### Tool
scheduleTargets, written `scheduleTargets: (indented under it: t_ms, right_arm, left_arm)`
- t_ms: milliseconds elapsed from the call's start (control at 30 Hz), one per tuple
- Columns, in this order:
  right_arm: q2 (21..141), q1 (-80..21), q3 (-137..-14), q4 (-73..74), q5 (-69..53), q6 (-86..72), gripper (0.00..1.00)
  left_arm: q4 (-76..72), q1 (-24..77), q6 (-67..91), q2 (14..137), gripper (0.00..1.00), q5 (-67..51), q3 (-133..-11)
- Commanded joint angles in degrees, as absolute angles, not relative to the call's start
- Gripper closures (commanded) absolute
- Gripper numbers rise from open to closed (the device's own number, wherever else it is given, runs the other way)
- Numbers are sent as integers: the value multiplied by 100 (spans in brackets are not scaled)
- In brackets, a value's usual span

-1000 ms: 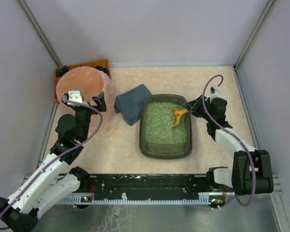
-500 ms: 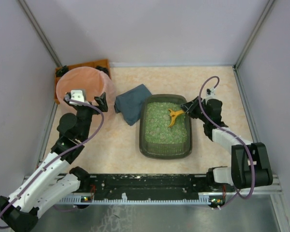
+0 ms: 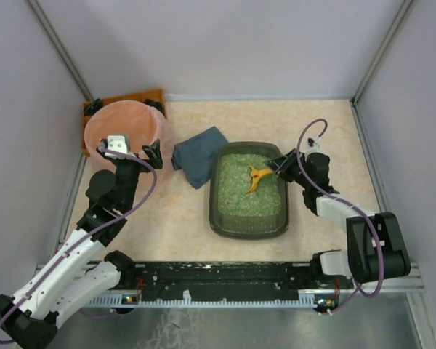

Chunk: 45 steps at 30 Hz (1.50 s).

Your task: Clean the litter box

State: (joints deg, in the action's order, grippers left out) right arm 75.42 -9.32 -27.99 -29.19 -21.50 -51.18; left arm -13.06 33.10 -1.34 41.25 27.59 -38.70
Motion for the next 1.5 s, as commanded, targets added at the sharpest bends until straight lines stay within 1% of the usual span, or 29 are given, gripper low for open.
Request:
scheduleTargets:
  t_ms: [0,300,533,833,1133,1267,1467]
  right_arm:
    - [7366,-1099,-2571,-2942,-3091,-5737,100]
    - [7318,-719,-2304,-3893,-3566,-6240,100]
    - [7547,-516,-2082,-5072,-3866,-6875,100]
    - [7342,-265,-2001,-5028,-3941,-6887,100]
    - [7198,445,-1914,-5047,-4518,-6880,100]
    - [7236,774,-1869,-5413,-4841,-7009,100]
    - [7582,1291,-1735,-6491,-5267,-7603,100]
  left_arm:
    - [-1342,3306,-114,4120,3,2700,-3970]
    - [-1328,3314,-101,4148,3,2674,-3981]
    - [-1322,3313,-105,4140,3,2681,-3980]
    - [-1322,3314,-96,4158,3,2656,-3981]
    - [-1301,3313,-62,4210,3,2600,-3997]
    - [-1280,3313,-61,4253,3,2560,-4015]
    - [-1266,3314,-31,4303,3,2501,-4031]
